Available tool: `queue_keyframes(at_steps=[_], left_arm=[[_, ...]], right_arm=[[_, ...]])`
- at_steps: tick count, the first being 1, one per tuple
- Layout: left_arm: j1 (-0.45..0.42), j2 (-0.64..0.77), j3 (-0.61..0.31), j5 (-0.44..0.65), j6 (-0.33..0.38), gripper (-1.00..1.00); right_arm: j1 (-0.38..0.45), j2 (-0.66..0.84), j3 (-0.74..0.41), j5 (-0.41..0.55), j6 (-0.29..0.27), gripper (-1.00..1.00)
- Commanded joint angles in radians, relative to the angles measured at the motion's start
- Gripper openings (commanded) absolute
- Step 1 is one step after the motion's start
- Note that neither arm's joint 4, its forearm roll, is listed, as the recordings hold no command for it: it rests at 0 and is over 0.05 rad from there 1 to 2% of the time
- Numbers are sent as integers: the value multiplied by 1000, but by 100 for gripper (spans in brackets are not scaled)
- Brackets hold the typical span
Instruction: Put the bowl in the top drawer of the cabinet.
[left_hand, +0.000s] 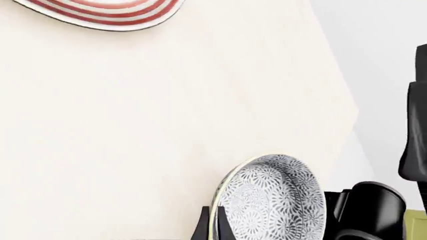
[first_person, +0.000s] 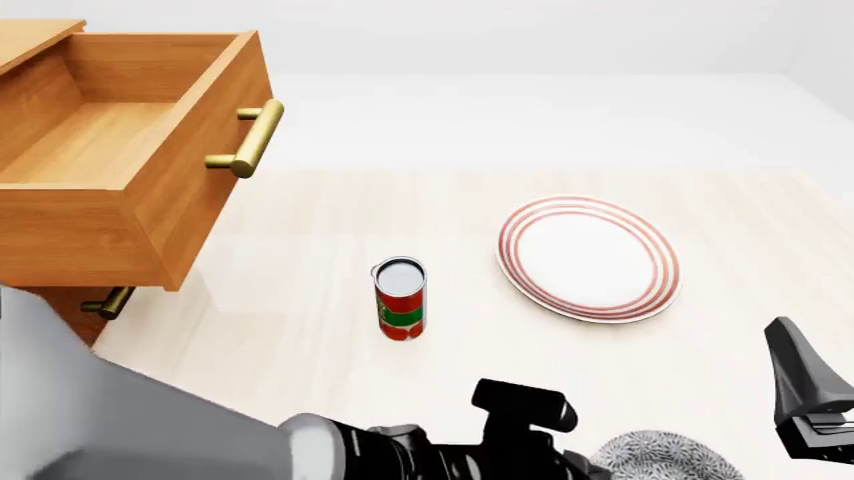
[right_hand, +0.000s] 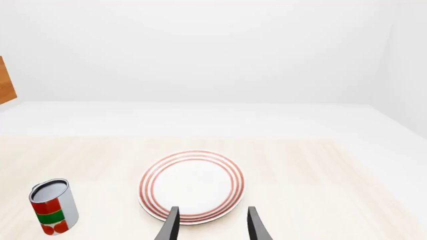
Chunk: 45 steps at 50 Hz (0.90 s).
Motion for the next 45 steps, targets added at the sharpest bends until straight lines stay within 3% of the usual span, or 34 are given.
queue_keyframes(at_steps=[1, 18, 45], left_arm=[[51, -98, -14, 120, 5, -100], [90, -221, -54, 269, 37, -100], [154, -329, -148, 476, 21, -100]], right_arm=[[-1, -2, 0, 2, 0, 100], [-1, -2, 0, 2, 0, 100], [-1, -2, 0, 2, 0, 100]])
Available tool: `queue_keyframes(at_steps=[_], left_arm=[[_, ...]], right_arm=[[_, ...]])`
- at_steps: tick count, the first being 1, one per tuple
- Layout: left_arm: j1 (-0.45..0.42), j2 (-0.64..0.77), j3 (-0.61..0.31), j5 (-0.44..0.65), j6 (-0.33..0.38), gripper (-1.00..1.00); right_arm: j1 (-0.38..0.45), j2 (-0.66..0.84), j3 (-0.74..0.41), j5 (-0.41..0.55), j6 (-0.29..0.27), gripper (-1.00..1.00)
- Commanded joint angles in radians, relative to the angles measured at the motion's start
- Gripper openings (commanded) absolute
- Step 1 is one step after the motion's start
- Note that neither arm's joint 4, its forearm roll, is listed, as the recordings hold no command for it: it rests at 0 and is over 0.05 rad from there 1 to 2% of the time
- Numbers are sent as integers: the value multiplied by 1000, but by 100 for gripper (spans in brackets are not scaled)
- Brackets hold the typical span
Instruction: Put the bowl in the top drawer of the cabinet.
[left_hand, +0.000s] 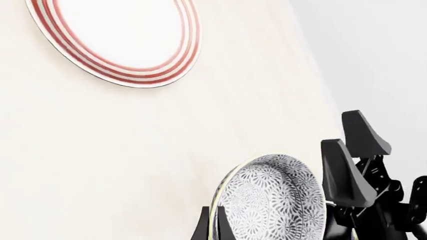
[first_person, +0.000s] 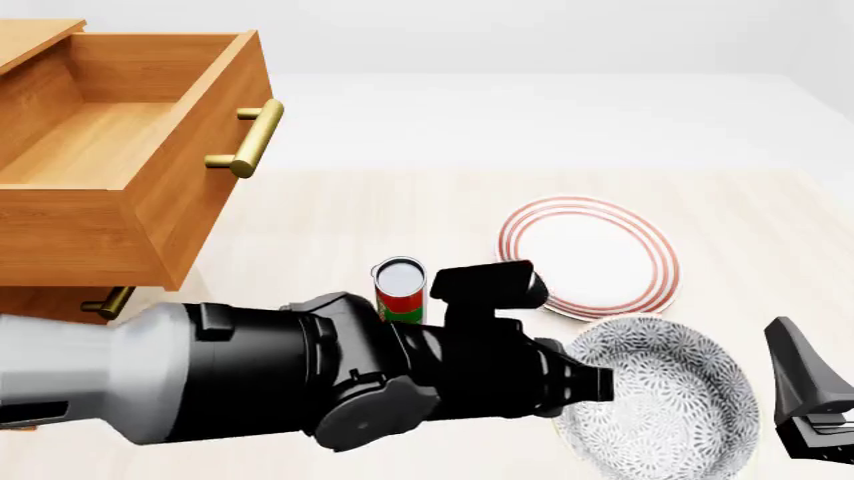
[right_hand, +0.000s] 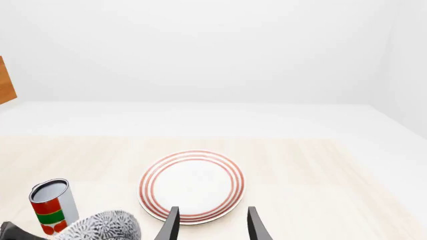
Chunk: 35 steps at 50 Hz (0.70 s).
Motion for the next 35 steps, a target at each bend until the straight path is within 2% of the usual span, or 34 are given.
queue_keyframes(at_steps=[1, 35], left_arm=[[38, -52, -57, 105, 0, -100], [119, -195, -219, 334, 44, -100]], right_arm=[[-1, -2, 0, 2, 0, 100], [-1, -2, 0, 2, 0, 100]])
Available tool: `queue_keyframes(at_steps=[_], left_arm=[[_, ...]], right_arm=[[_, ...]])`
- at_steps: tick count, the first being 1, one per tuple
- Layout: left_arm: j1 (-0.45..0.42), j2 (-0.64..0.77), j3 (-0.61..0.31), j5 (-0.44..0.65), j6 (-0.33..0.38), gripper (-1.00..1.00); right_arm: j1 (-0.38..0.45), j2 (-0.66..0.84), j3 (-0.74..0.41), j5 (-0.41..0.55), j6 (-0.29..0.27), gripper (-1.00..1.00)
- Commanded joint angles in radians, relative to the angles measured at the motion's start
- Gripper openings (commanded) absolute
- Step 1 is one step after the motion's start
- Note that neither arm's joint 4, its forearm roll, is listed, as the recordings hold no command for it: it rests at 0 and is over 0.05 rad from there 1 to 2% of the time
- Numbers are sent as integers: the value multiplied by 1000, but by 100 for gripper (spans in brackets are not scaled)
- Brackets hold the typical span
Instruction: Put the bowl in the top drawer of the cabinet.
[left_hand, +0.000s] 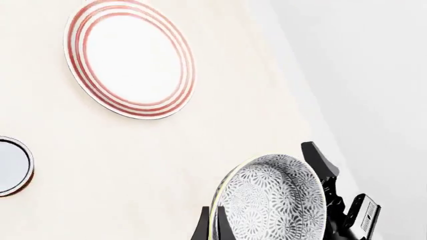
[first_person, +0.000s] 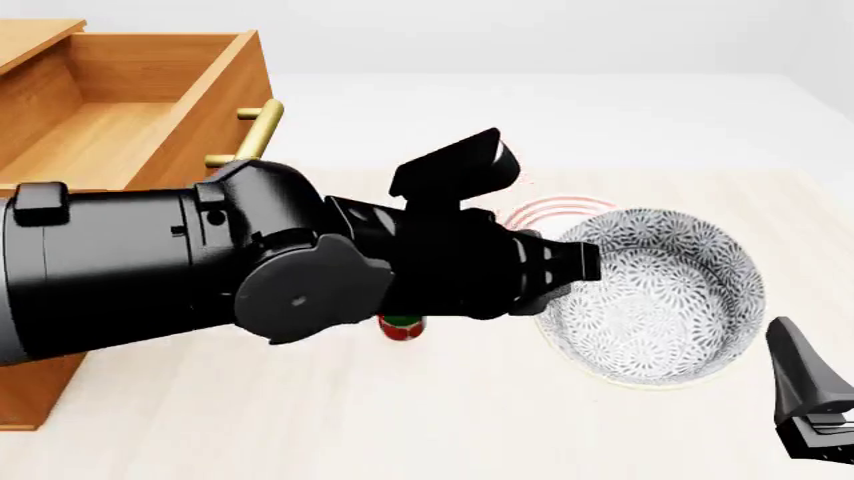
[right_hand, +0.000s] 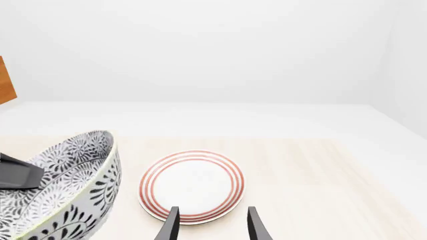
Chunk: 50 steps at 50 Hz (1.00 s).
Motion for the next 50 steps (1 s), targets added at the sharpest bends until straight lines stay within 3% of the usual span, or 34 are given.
queue_keyframes(at_steps=[1, 50], left_arm=[[45, -57, -61, 88, 12, -100], [257, -265, -296, 375, 81, -100]], right_arm=[[-1, -2, 0, 2, 0, 100], [-1, -2, 0, 2, 0, 100]])
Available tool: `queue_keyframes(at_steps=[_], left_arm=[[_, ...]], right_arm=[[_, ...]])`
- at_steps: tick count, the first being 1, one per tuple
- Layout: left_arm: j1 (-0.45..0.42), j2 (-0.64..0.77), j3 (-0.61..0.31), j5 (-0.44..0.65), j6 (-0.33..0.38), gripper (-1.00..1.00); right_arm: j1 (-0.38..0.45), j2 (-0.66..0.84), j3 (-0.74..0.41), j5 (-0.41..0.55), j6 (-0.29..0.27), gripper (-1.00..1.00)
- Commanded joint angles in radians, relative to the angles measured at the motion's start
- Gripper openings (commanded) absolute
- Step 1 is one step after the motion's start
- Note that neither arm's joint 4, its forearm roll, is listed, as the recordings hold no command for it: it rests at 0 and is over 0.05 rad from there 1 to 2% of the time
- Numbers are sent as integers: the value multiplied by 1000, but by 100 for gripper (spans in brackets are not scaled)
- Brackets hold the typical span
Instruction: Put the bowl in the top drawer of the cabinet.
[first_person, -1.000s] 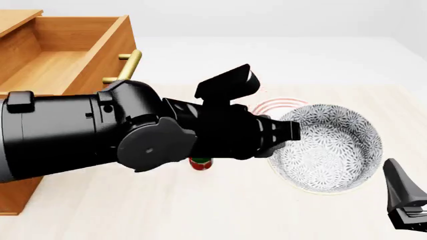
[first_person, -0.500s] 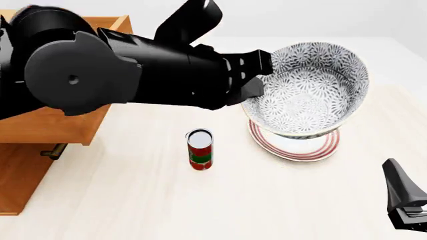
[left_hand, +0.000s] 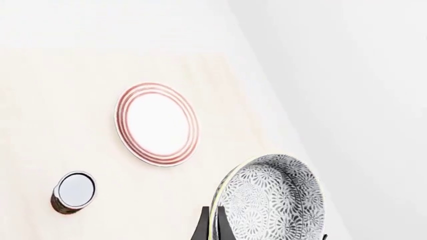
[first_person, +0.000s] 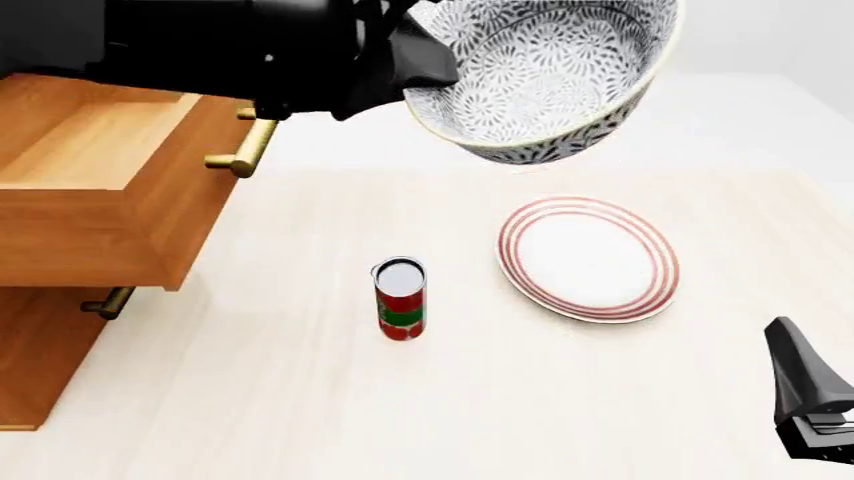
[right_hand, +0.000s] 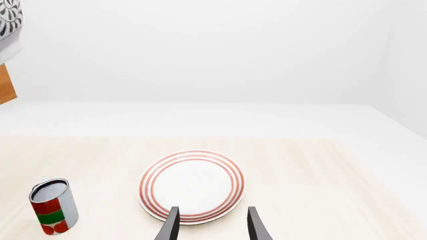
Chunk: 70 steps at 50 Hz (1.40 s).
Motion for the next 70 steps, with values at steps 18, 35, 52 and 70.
queue_keyframes(at_steps=[18, 35, 52, 70], left_arm=[[203, -87, -184, 216, 76, -100], [316, -99, -279, 313, 133, -100], [421, -100, -346, 397, 197, -100], [555, -99, -401, 475, 233, -100]], right_arm=[[-1, -2, 0, 2, 0, 100], [-1, -2, 0, 2, 0, 100], [-1, -2, 0, 2, 0, 100], [-1, -2, 0, 2, 0, 100]])
